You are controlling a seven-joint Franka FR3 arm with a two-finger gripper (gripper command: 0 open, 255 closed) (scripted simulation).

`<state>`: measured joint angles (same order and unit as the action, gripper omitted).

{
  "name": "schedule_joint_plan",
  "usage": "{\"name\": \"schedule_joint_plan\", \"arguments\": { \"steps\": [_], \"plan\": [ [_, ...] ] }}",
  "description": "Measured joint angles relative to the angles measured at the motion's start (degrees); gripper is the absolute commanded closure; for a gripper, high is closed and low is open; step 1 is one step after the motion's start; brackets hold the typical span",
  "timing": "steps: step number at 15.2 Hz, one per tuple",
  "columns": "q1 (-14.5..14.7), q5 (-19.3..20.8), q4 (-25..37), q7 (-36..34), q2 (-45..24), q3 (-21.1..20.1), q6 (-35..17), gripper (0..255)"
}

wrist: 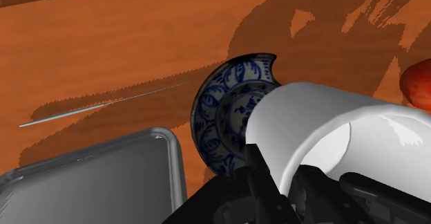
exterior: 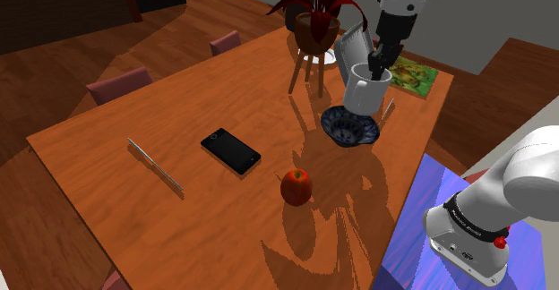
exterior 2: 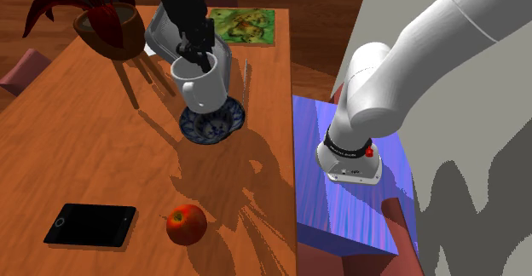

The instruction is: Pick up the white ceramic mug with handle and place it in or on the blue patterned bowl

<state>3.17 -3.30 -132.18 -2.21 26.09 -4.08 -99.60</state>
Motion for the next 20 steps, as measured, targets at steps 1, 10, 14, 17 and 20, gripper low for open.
{"name": "schedule_joint_plan", "arguments": {
  "steps": [1,10,14,17,20],
  "plan": [
    [0.0,0.0,-0.5,0.1,-0.2,0.0,-0.7,255],
    [0.0,-0.1,-6.4,0.2,-1.6,-0.2,-8.1,255],
    [0.0,-0.2,-8.9,0.4,-2.5,-0.3,-11.4,255],
    [0.0,-0.2,-9.5,0.4,-3.0,-0.3,-12.4,255],
    [0.0,-0.2,-9.5,0.4,-3.1,-0.3,-12.6,255]
  ]
}}
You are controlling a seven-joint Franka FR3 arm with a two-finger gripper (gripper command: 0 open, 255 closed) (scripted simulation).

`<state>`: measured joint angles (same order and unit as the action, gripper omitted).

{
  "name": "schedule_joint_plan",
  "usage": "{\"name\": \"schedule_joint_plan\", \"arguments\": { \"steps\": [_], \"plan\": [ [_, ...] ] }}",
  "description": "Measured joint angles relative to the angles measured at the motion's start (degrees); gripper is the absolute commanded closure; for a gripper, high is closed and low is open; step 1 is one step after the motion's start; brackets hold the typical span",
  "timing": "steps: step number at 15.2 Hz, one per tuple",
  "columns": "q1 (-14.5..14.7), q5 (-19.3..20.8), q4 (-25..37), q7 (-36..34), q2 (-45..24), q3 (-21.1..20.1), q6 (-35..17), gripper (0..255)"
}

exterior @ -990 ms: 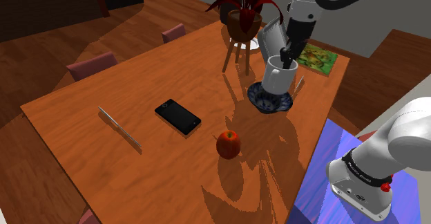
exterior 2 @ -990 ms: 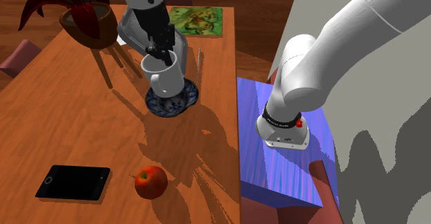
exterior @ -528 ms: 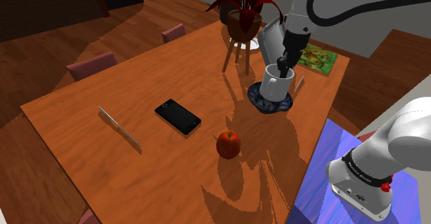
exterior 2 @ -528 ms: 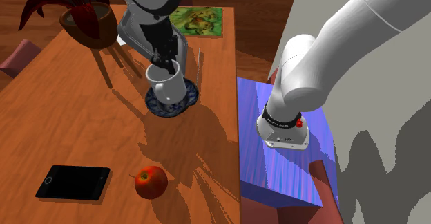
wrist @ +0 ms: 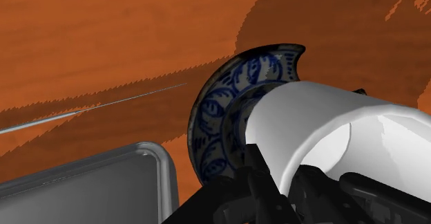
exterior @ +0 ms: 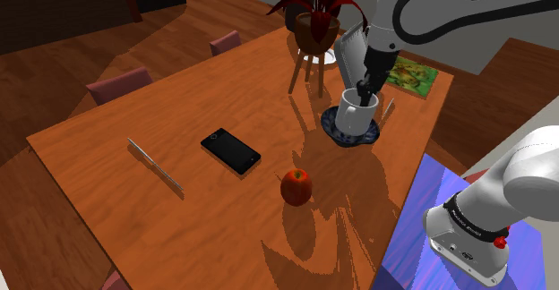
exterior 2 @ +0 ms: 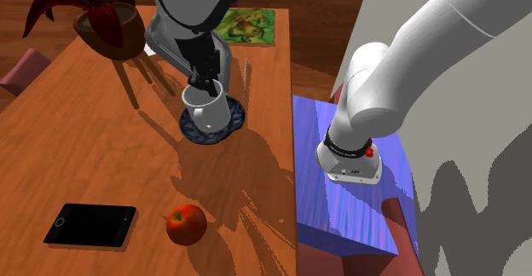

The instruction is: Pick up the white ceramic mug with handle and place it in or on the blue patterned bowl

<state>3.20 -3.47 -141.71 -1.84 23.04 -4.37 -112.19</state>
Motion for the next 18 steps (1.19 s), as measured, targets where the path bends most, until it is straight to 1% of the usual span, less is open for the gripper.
{"name": "schedule_joint_plan", "arguments": {
  "steps": [1,2,8,10,12,13,18],
  "plan": [
    [0.0,0.0,0.0,0.0,0.0,0.0,0.0,255],
    [0.0,0.0,0.0,0.0,0.0,0.0,0.0,0],
    [0.0,0.0,0.0,0.0,0.0,0.0,0.0,0],
    [-0.1,0.1,1.7,0.2,0.6,0.2,2.2,0],
    [-0.1,0.1,5.0,-0.2,1.0,0.2,5.9,0],
    [-0.1,0.2,5.8,-0.1,1.1,0.2,6.8,0],
    [-0.2,0.3,6.5,0.0,1.0,0.3,7.5,0]
  ]
}}
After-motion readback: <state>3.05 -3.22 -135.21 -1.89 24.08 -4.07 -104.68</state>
